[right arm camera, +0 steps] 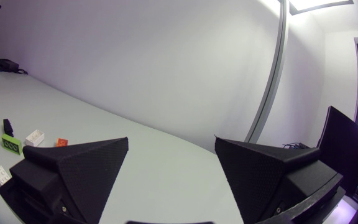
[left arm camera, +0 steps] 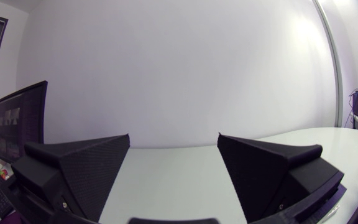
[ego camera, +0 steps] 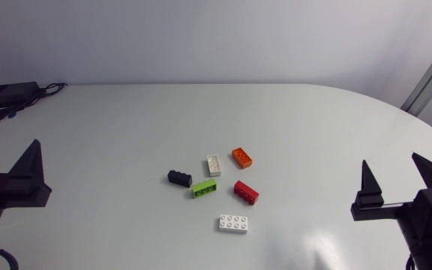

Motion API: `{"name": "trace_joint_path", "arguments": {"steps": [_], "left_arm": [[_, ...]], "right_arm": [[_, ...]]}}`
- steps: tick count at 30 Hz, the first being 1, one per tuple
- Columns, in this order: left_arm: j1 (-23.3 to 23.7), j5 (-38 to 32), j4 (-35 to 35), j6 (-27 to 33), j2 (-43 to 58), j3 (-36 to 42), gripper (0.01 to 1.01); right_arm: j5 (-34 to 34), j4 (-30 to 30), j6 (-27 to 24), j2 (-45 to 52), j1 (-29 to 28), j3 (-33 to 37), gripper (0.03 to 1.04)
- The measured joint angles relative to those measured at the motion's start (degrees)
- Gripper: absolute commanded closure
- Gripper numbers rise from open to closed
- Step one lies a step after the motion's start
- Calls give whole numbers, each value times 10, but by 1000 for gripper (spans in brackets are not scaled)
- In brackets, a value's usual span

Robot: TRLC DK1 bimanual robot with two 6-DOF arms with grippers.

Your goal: Disassemble duplo

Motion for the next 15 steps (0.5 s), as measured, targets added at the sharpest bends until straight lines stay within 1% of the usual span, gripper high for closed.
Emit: {"name": "trace_joint_path", "arguments": {"steps": [4,11,15], "left_arm": [[2,24,21,0,0,-14,48],[11,38,36,-4,0,-43,46],[12,38,45,-11,0,-54,46]], "right_arm": [[0,1,10,0,-1,-3,62],[-11,-8,17,0,-2,-5,62],[-54,-19,18,0,-23,-5,62]]}}
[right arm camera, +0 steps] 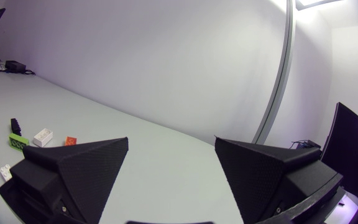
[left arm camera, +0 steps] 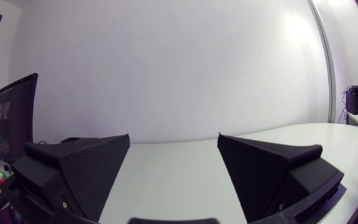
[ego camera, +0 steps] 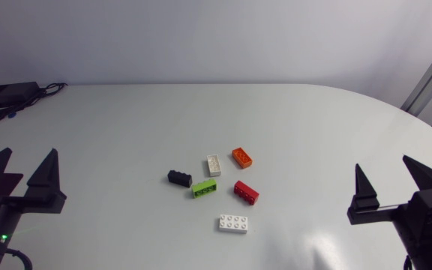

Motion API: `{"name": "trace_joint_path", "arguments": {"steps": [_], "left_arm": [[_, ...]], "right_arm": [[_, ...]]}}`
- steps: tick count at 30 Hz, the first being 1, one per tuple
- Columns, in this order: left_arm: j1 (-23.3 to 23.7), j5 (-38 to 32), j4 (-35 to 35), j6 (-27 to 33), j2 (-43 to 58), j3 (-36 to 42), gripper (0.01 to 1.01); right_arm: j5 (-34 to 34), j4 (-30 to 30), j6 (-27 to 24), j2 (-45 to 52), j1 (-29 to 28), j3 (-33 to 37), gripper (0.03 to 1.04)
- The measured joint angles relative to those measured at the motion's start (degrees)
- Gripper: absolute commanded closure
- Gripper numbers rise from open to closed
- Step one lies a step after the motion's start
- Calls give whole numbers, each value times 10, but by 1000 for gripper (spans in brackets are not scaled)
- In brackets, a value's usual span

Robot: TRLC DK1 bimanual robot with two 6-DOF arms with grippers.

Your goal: Disassemble duplo

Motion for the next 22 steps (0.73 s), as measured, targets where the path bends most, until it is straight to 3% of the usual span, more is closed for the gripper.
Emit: {"name": "trace_joint_path", "arguments": {"steps": [6,9,15,22], "left_arm": [[0,0,6,-4,0,-12,46],[0,0,7,-4,0,-20,46],[2,2,-9,-6,0,-22,48],[25,2,-34,-6,0,-22,46]], "right_arm": [[-111,-21,12,0,-74,0,62],[-127,-24,37,0,-115,0,62],[-129,-24,96,0,-120,0,62],[-128,-24,105,0,-108,0,62]]}}
